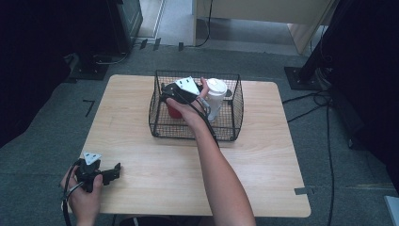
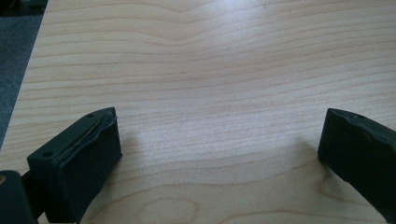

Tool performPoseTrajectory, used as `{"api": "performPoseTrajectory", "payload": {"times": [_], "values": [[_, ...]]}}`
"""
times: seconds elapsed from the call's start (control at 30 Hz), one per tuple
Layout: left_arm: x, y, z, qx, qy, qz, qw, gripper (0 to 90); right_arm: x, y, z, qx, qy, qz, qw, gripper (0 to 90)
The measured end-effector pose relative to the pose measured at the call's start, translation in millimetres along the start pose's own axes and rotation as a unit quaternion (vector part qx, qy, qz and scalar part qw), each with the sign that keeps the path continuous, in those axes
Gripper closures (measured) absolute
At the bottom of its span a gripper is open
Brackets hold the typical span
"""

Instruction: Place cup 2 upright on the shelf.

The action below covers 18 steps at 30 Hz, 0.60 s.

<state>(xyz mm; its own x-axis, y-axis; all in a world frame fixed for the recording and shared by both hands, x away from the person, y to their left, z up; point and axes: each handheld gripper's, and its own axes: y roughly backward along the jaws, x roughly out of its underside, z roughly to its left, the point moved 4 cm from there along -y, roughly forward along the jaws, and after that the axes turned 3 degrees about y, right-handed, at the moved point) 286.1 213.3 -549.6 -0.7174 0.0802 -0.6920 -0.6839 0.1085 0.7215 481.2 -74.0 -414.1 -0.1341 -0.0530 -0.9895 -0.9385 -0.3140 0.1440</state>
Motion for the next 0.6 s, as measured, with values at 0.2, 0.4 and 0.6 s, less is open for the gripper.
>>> {"api": "performPoseTrajectory", "payload": {"times": [0.2,0.4,0.6], "values": [[0.0,-0.1,-0.2,0.0,0.001,-0.001,1.0,0.0,-7.8,15.1,-3.5,-0.001,0.007,-0.003,1.0,0.0],[0.0,-0.1,-0.2,0.0,0.001,-0.001,1.0,0.0,-10.9,32.2,-12.2,-0.001,0.006,-0.007,1.0,0.0],[0.0,-0.1,-0.2,0.0,0.001,-0.001,1.0,0.0,-10.3,47.5,-20.7,-0.007,-0.006,-0.008,0.9999,0.0]]}}
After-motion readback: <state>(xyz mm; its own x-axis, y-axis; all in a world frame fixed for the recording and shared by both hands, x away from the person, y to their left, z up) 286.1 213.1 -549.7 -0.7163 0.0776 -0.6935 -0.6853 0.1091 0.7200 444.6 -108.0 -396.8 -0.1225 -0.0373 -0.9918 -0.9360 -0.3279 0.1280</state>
